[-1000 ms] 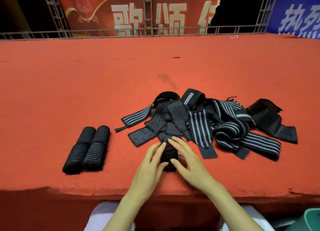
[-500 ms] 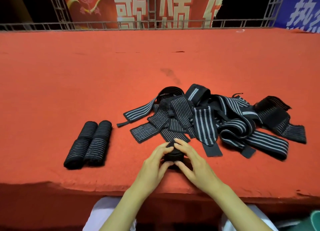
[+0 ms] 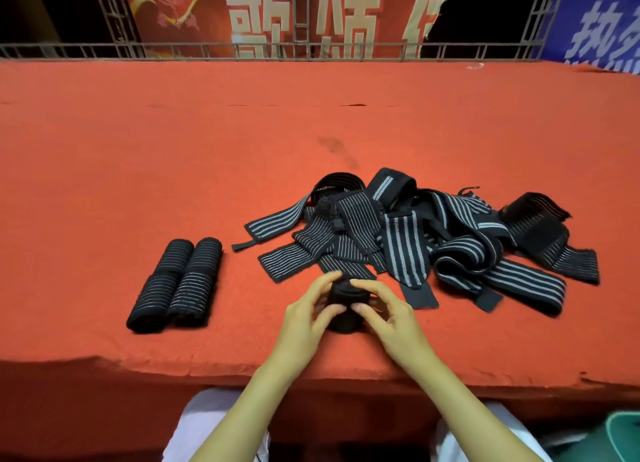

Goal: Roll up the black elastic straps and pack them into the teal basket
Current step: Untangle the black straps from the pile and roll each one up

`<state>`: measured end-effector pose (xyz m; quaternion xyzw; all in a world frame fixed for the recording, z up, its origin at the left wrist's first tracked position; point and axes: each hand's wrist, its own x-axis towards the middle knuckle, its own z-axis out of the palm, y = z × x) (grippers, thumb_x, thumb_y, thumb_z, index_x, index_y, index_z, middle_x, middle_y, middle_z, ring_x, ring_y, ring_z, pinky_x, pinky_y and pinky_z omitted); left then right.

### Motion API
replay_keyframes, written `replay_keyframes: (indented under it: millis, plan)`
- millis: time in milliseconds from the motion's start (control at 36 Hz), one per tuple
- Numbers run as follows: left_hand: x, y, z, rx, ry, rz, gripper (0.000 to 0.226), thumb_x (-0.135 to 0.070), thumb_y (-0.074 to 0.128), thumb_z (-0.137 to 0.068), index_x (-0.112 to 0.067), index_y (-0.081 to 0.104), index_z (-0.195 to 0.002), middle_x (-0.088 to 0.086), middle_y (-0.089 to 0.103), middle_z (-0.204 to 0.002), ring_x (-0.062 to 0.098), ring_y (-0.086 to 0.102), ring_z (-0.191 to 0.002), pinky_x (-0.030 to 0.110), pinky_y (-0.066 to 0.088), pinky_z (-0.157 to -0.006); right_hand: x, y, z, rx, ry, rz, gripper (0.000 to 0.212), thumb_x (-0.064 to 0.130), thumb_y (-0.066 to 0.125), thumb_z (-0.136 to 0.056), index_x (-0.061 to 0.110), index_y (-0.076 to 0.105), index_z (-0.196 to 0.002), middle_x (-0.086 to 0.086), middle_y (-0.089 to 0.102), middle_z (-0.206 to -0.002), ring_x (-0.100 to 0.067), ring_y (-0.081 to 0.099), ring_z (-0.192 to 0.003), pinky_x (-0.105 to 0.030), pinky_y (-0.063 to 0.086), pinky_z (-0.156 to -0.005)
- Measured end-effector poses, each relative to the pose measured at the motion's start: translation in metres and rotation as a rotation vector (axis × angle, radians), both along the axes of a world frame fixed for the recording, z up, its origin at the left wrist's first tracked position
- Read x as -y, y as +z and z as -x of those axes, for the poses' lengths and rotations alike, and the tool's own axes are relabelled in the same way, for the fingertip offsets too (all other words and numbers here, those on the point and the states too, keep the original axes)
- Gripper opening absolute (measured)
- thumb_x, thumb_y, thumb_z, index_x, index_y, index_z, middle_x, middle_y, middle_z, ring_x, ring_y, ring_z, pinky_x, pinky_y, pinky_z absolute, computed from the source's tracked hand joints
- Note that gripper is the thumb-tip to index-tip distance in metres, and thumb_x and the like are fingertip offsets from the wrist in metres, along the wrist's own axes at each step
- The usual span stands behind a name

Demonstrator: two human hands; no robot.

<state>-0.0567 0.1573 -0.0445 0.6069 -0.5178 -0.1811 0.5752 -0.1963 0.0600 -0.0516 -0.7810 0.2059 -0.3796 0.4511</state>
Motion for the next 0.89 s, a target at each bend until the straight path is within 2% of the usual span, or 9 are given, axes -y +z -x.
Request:
replay_keyframes:
  millis: [83, 167, 250, 361, 444, 556, 722, 833, 889]
  plan:
    - [-0.001, -0.002, -0.002, -0.184, -0.039, -0.078, 0.055, 0.002, 0.069, -0.081, -0.026, 0.048, -0.124, -0.004, 0.065, -0.115, 0.008, 0.062, -0.109, 0.017, 0.047, -0.094, 0.001, 0.0, 0.003, -0.022, 0.045, -0.093, 0.043, 0.015, 0.065, -0.082, 0.039, 0.06, -0.117, 0.019, 0.062, -0.122, -0.006, 0.056, -0.119, -0.027, 0.041, -0.104]
    - [-0.001, -0.004, -0.007, -0.142, -0.064, -0.137, 0.04, 0.001, 0.07, -0.08, -0.017, 0.059, -0.114, 0.001, 0.066, -0.116, 0.008, 0.061, -0.111, 0.024, 0.048, -0.097, -0.001, 0.001, 0.004, -0.057, 0.06, -0.122, 0.053, 0.011, 0.065, -0.081, 0.041, 0.056, -0.124, 0.023, 0.057, -0.128, -0.007, 0.051, -0.125, -0.029, 0.038, -0.107]
    - [-0.001, -0.002, -0.01, -0.106, -0.08, -0.169, 0.045, 0.002, 0.067, -0.082, -0.025, 0.059, -0.118, 0.003, 0.063, -0.121, 0.005, 0.06, -0.113, 0.017, 0.046, -0.093, -0.003, 0.003, 0.001, -0.054, 0.025, -0.115, 0.056, 0.009, 0.063, -0.082, 0.037, 0.05, -0.128, 0.022, 0.054, -0.132, -0.006, 0.05, -0.127, -0.031, 0.039, -0.108]
    - [-0.001, 0.002, -0.016, 0.011, -0.044, -0.144, 0.05, -0.001, 0.064, -0.085, -0.03, 0.054, -0.124, -0.004, 0.06, -0.125, -0.002, 0.055, -0.115, 0.017, 0.043, -0.099, -0.005, 0.007, -0.008, -0.002, 0.01, -0.175, 0.065, -0.007, 0.062, -0.085, 0.035, 0.044, -0.131, 0.014, 0.057, -0.13, -0.003, 0.055, -0.119, -0.018, 0.044, -0.096]
    - [-0.004, 0.011, -0.023, -0.048, -0.009, -0.11, 0.045, 0.001, 0.058, -0.089, -0.016, 0.052, -0.13, -0.003, 0.06, -0.125, 0.003, 0.055, -0.117, 0.018, 0.043, -0.099, -0.006, 0.02, -0.024, 0.066, 0.022, -0.246, 0.056, -0.007, 0.061, -0.087, 0.027, 0.04, -0.126, 0.002, 0.062, -0.121, -0.003, 0.062, -0.106, -0.018, 0.047, -0.089]
    - [-0.014, 0.034, -0.041, -0.142, 0.144, -0.023, 0.028, -0.003, 0.056, -0.092, -0.027, 0.049, -0.105, -0.009, 0.06, -0.108, -0.008, 0.058, -0.098, 0.01, 0.043, -0.085, -0.007, 0.043, -0.062, 0.06, 0.054, -0.315, 0.042, 0.0, 0.059, -0.091, 0.026, 0.041, -0.119, -0.006, 0.064, -0.114, -0.013, 0.066, -0.096, -0.034, 0.052, -0.089]
    - [-0.034, 0.057, -0.094, -0.045, 0.342, -0.042, 0.013, -0.014, 0.059, -0.092, -0.019, 0.058, -0.104, -0.009, 0.064, -0.101, 0.0, 0.061, -0.092, 0.013, 0.046, -0.085, -0.009, 0.075, -0.136, -0.087, 0.082, -0.333, 0.036, 0.006, 0.062, -0.091, 0.012, 0.049, -0.124, -0.004, 0.056, -0.098, -0.013, 0.059, -0.086, -0.017, 0.053, -0.062]
    - [-0.048, 0.067, -0.129, 0.008, 0.431, -0.125, 0.022, -0.016, 0.059, -0.092, -0.018, 0.06, -0.113, -0.007, 0.062, -0.11, 0.004, 0.059, -0.097, 0.006, 0.039, -0.079, -0.018, 0.076, -0.191, -0.151, 0.117, -0.393, 0.028, 0.014, 0.065, -0.089, 0.026, 0.055, -0.112, 0.002, 0.054, -0.088, -0.029, 0.062, -0.095, -0.046, 0.053, -0.089]
    - [-0.054, 0.068, -0.144, 0.004, 0.485, -0.142, 0.026, -0.012, 0.057, -0.092, -0.013, 0.06, -0.118, -0.001, 0.063, -0.115, 0.008, 0.059, -0.098, 0.014, 0.039, -0.081, -0.023, 0.077, -0.213, -0.178, 0.142, -0.394, 0.046, 0.012, 0.063, -0.09, 0.025, 0.046, -0.131, 0.002, 0.051, -0.085, -0.022, 0.061, -0.084, -0.024, 0.054, -0.073]
